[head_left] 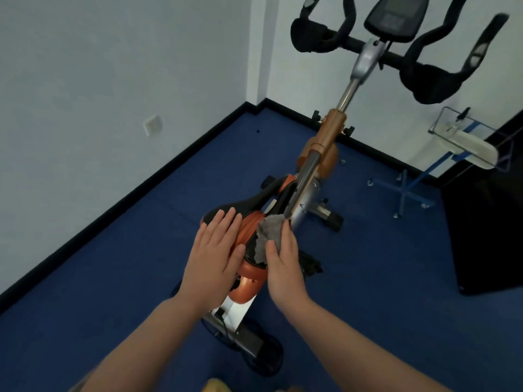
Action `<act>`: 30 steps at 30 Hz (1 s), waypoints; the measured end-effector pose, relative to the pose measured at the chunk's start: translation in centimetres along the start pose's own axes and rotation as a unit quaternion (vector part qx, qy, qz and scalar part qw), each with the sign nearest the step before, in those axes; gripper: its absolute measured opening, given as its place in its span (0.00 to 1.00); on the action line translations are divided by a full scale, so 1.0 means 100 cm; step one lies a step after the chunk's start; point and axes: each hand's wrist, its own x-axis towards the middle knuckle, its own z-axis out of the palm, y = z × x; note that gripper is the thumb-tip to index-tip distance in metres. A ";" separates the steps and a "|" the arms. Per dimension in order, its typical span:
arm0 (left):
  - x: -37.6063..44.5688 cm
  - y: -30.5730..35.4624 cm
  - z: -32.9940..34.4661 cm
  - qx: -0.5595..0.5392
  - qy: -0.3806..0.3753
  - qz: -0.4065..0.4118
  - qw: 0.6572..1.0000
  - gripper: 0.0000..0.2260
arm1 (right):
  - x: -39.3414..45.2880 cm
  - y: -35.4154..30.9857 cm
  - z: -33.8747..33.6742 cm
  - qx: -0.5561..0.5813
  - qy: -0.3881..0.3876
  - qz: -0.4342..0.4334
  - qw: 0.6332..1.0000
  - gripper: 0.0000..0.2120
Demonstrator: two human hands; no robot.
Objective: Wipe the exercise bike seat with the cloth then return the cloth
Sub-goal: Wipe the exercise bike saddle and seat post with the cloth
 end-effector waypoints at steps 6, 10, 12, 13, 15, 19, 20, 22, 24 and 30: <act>0.001 -0.002 0.000 -0.008 -0.009 0.005 1.000 0.27 | 0.010 -0.003 0.004 0.005 0.032 0.031 0.999 0.27; 0.001 -0.003 -0.001 -0.013 -0.015 0.001 1.000 0.27 | -0.018 0.007 0.008 -0.030 -0.005 -0.014 0.999 0.28; 0.001 -0.002 -0.001 -0.012 -0.018 -0.005 1.000 0.28 | 0.002 0.005 -0.001 0.029 0.002 0.013 0.999 0.26; 0.002 -0.001 -0.001 -0.015 -0.016 -0.009 1.000 0.28 | 0.008 0.004 -0.004 0.049 0.013 0.022 0.998 0.25; 0.002 0.002 0.000 -0.024 -0.009 -0.016 1.000 0.28 | 0.000 0.004 0.001 0.026 0.034 0.018 0.999 0.24; 0.002 0.006 0.004 -0.031 0.014 -0.027 0.999 0.28 | -0.040 0.009 0.012 -0.051 0.035 -0.049 0.997 0.26; 0.003 0.007 0.005 -0.030 0.017 -0.029 0.999 0.28 | -0.036 0.009 0.011 -0.042 0.035 -0.050 0.997 0.26; 0.002 0.007 0.005 -0.027 0.017 -0.032 0.999 0.28 | -0.013 0.007 0.006 0.001 0.042 -0.017 0.999 0.24; 0.002 0.006 0.006 -0.024 0.018 -0.031 0.999 0.28 | 0.006 0.005 0.001 0.029 0.050 0.018 0.998 0.24; 0.002 0.011 0.008 -0.019 0.045 -0.034 0.998 0.29 | -0.021 0.006 -0.004 -0.017 0.028 -0.008 0.999 0.25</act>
